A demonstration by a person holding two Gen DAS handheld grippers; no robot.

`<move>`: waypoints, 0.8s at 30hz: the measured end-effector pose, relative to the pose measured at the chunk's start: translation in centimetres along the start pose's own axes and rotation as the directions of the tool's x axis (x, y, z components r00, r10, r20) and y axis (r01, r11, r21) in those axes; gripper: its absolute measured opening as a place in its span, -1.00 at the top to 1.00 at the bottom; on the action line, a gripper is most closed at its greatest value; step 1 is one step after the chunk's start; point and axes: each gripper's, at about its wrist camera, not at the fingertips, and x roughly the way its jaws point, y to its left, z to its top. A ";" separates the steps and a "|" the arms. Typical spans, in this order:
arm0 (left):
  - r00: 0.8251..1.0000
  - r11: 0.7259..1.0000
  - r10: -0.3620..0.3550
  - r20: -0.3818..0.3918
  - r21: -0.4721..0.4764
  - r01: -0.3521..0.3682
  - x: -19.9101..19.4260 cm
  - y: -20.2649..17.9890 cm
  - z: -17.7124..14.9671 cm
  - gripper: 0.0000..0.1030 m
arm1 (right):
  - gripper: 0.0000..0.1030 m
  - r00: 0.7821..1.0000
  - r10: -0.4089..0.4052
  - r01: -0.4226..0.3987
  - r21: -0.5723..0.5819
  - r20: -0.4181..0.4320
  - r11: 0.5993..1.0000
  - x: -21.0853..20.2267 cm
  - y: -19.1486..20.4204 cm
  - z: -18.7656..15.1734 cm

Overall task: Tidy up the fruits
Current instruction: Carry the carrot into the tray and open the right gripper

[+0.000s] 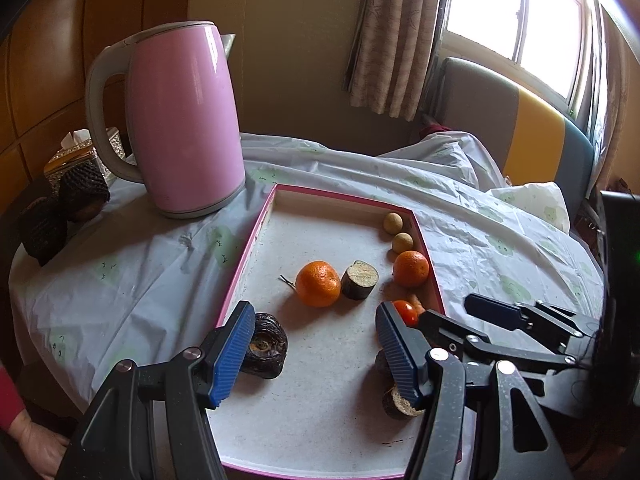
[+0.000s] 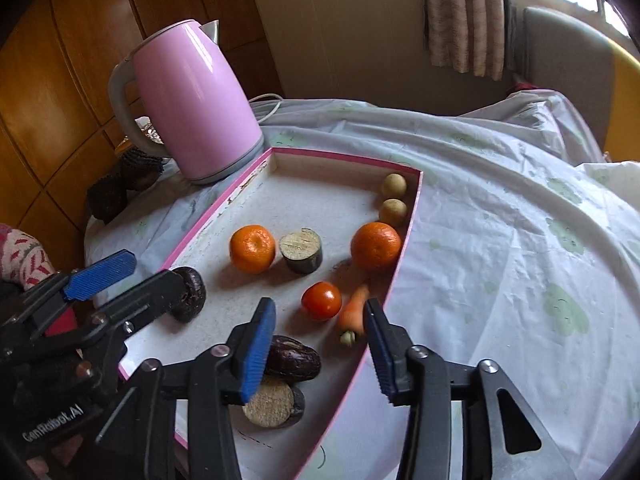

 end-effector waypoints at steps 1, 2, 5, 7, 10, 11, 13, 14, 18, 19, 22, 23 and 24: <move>1.000 1.000 0.003 0.006 0.000 -0.003 -0.1 0.0 0.0 -0.24 | -0.14 1.000 -0.026 0.026 0.004 0.014 1.000 -0.4 0.0 -0.2; 1.000 1.000 0.005 0.011 0.002 -0.005 -0.2 0.0 0.0 -0.24 | -0.18 0.998 -0.051 0.051 0.011 0.026 0.999 -0.7 -0.1 -0.4; 0.999 1.000 0.017 0.028 0.009 -0.017 -0.6 -0.2 -0.1 -0.24 | -0.34 0.987 -0.145 0.142 0.040 0.066 0.989 -1.9 -0.2 -1.0; 0.999 0.999 0.029 0.041 0.022 -0.030 -0.8 -0.4 -0.2 -0.24 | -0.49 0.973 -0.211 0.206 0.059 0.093 0.977 -2.7 -0.2 -1.5; 0.998 0.998 0.042 0.054 0.036 -0.044 -1.2 -0.8 -0.4 -0.24 | -0.60 0.952 -0.287 0.279 0.086 0.103 0.957 -3.4 -0.2 -2.2; 0.997 0.998 0.052 0.055 0.040 -0.054 -1.3 -0.9 -0.4 -0.24 | -0.62 0.947 -0.302 0.293 0.097 0.106 0.951 -3.5 -0.3 -2.5; 0.996 0.996 0.070 0.055 0.048 -0.073 -1.3 -1.1 -0.5 -0.24 | -0.68 0.944 -0.313 0.302 0.112 0.101 0.947 -3.6 -0.5 -3.0; 0.995 0.995 0.079 0.056 0.049 -0.082 -1.3 -1.2 -0.5 -0.24 | -0.68 0.944 -0.316 0.305 0.112 0.098 0.946 -3.5 -0.5 -3.2; 0.989 0.991 0.131 0.067 0.031 -0.133 -1.5 -1.3 -0.7 -0.26 | -0.68 0.939 -0.327 0.317 0.094 0.107 0.944 -3.7 -0.1 -3.9; 0.987 0.989 0.141 0.075 0.030 -0.143 -1.6 -1.3 -0.7 -0.26 | -0.68 0.939 -0.326 0.317 0.092 0.112 0.944 -3.9 0.1 -4.0; 0.983 0.987 0.152 0.101 0.031 -0.156 -2.1 -1.4 -0.7 -0.26 | -0.68 0.937 -0.327 0.318 0.084 0.127 0.944 -4.2 0.4 -4.1; 0.983 0.988 0.150 0.103 0.029 -0.153 -2.3 -1.4 -0.7 -0.26 | -0.68 0.936 -0.326 0.317 0.084 0.129 0.945 -4.3 0.5 -4.2; 0.984 0.989 0.145 0.104 0.026 -0.149 -2.4 -1.4 -0.7 -0.26 | -0.68 0.936 -0.327 0.317 0.086 0.131 0.944 -4.3 0.6 -4.1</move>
